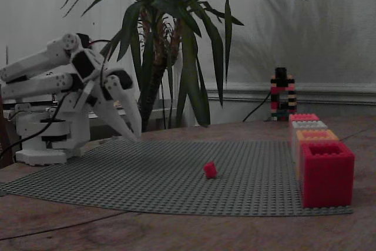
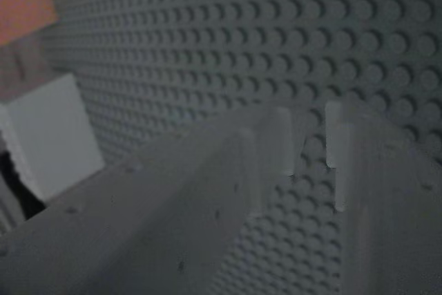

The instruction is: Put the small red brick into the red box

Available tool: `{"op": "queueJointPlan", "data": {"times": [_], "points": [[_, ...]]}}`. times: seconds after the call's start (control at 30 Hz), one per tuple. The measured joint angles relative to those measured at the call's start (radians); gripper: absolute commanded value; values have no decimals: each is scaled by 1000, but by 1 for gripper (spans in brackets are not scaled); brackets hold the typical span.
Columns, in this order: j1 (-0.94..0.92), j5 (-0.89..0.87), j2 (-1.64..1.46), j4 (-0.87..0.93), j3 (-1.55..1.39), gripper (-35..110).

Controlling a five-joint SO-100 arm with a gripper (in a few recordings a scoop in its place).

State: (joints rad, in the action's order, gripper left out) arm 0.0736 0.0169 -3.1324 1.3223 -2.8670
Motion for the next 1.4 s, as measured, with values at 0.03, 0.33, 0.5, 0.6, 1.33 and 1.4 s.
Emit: {"op": "queueJointPlan", "data": {"times": [0.03,0.33,0.5,0.6,1.33,1.4], "points": [[0,6,44,-32,17,0],[-63,121,686,-158,422,14],[-124,178,1049,-189,650,18],[-153,224,1232,-209,758,18],[-199,310,1832,-316,1209,15],[-202,310,1847,-318,1213,14]]}}
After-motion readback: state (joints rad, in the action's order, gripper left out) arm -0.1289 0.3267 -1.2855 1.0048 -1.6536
